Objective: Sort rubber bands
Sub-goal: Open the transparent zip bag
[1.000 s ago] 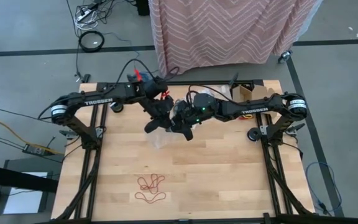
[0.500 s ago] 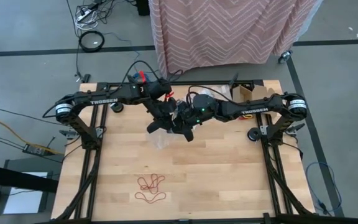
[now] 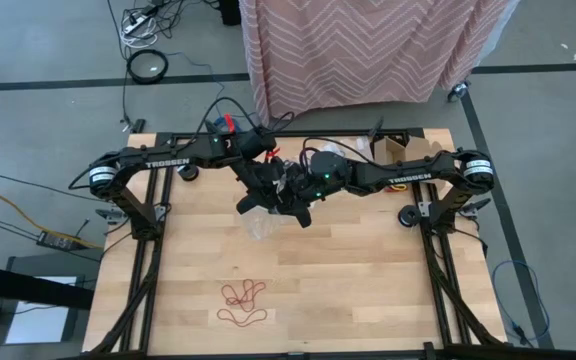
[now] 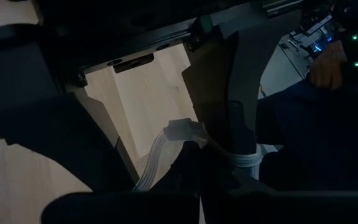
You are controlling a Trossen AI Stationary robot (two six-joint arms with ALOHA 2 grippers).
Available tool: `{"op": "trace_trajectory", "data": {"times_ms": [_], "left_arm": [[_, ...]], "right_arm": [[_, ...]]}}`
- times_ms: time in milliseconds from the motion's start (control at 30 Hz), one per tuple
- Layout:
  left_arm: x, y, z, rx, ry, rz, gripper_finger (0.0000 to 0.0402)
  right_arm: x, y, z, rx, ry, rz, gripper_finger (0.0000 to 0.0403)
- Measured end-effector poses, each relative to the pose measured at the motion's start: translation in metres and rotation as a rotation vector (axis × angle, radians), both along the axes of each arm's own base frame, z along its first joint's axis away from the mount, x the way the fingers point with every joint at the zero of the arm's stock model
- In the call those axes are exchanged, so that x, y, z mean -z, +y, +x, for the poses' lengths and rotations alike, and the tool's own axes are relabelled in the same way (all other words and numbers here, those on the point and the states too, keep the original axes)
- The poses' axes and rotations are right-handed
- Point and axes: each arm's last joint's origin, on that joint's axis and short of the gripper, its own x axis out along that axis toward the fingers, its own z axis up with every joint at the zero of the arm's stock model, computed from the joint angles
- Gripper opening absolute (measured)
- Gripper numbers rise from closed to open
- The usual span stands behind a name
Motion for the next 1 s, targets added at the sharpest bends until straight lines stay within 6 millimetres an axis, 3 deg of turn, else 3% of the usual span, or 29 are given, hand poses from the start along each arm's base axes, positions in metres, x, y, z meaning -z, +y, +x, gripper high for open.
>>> {"op": "trace_trajectory", "data": {"times_ms": [533,833,1000], "left_arm": [[0.000,0.002,-0.001,-0.019,0.006,0.025,0.0000],[-0.021,0.011,-0.036,-0.087,0.044,0.092,0.0000],[-0.035,0.012,-0.056,-0.115,0.044,0.123,0.0000]], "right_arm": [[0.002,0.000,-0.001,-0.005,0.028,0.000,0.0162],[0.000,0.002,-0.004,-0.065,0.070,0.064,0.0148],[-0.012,-0.002,-0.010,-0.057,0.031,0.061,0.0140]]}}
